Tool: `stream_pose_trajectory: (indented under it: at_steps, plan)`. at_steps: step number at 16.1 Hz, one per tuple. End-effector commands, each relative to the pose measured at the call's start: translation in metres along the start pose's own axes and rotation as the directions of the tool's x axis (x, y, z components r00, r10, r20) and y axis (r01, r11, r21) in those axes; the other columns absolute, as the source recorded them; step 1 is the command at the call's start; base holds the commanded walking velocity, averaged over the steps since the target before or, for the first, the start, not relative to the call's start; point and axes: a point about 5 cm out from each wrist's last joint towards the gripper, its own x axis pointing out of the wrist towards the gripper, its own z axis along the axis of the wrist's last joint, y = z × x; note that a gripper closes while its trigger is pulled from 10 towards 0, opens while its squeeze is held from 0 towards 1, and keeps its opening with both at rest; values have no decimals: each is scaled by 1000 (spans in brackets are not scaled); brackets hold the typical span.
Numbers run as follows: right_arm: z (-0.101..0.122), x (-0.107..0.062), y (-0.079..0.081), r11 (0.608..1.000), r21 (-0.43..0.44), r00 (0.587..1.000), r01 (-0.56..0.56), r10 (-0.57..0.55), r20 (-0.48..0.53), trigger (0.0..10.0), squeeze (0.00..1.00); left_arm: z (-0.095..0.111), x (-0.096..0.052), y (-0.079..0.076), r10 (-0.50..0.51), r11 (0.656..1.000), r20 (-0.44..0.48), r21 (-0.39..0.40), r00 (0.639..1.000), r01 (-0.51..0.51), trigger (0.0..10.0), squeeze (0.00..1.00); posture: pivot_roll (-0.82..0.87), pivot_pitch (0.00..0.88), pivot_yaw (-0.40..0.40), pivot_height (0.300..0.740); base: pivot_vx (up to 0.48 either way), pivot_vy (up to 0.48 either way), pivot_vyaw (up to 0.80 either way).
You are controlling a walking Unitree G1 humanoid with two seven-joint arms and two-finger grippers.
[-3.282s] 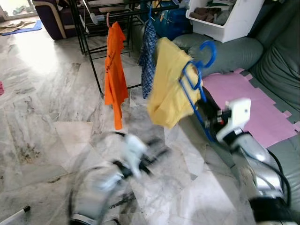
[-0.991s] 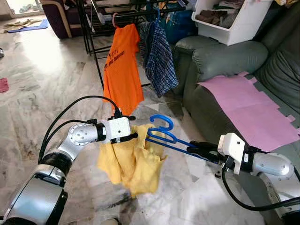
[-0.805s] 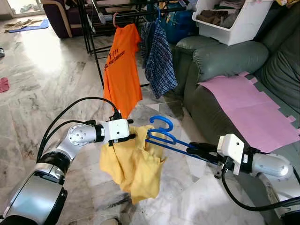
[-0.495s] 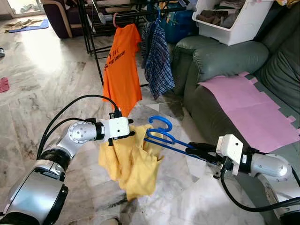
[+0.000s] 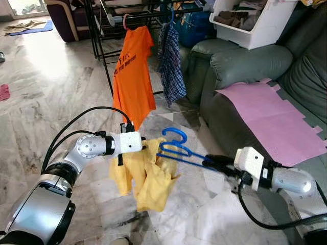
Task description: Hang hanger
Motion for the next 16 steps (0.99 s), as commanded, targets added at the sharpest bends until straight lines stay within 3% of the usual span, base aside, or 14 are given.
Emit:
stream_pose_trajectory:
  at_steps: [1,2,3,6,9,12,14,16]
  plan:
    - [8,1,-9,997,-42,998,58,-56,41,10000,0,-1,0,0,10,1000,-7,-8,1000,-10,0,0,-37,88,-51,740,0,0,0]
    - [6,1,-10,998,-39,998,59,-58,29,10000,424,-2,-1,0,16,1000,-6,-18,1000,-16,0,0,-35,86,-51,740,0,0,0]
    - [4,1,-10,998,-33,999,50,-50,21,10000,1000,-3,-2,0,20,1000,-12,-21,1000,-20,0,0,-34,85,-53,740,0,0,0]
    - [1,1,-11,997,-61,999,46,-47,-11,10000,1000,-7,-2,-2,29,999,-30,-43,999,-30,0,0,-39,80,-53,740,0,0,0]
    - [-1,-5,-24,987,-87,990,134,-137,-36,10000,1000,-10,-2,-8,27,997,-26,-68,999,-29,0,0,-43,79,-52,740,0,0,0]
    - [-5,-12,-39,954,-199,966,223,-243,-84,10000,1000,-14,-4,-12,51,993,-27,-102,998,-54,0,0,-45,76,-57,740,0,0,0]
    - [-1,-16,-53,912,-252,933,324,-352,-76,10000,1000,-17,-6,-14,64,990,-30,-124,998,-67,0,0,-44,75,-59,740,0,0,0]
    - [6,-24,-69,809,-242,835,535,-550,10,10000,1000,-26,-14,-13,145,962,-44,-228,988,-151,0,0,-38,84,-63,740,0,0,0]
